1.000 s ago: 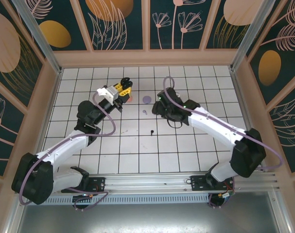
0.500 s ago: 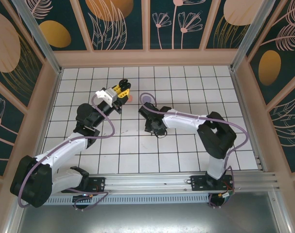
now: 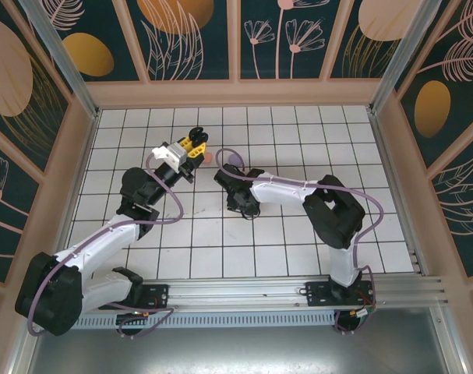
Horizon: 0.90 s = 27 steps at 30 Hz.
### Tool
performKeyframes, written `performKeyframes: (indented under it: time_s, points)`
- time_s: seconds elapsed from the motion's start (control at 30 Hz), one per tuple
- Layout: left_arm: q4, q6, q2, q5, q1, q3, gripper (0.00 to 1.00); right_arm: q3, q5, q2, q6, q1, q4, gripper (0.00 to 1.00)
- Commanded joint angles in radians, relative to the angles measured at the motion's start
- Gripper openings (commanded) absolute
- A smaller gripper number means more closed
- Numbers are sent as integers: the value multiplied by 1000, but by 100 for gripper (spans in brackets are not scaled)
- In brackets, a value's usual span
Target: Insert wireless bluetooth earbuds into charging case
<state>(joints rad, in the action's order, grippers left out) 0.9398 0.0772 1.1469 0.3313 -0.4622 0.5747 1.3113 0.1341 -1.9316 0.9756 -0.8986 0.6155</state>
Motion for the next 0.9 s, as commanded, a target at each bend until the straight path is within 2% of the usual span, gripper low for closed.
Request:
performKeyframes:
  time_s: [0.0,0.87]
  points:
    - [45,15,-16,-6,-4,-4,0,15,27,-17,7,-3,40,38]
    - [40,-3,-1,-2,-4,7,0,-26,54,-31,-115,-22,44,37]
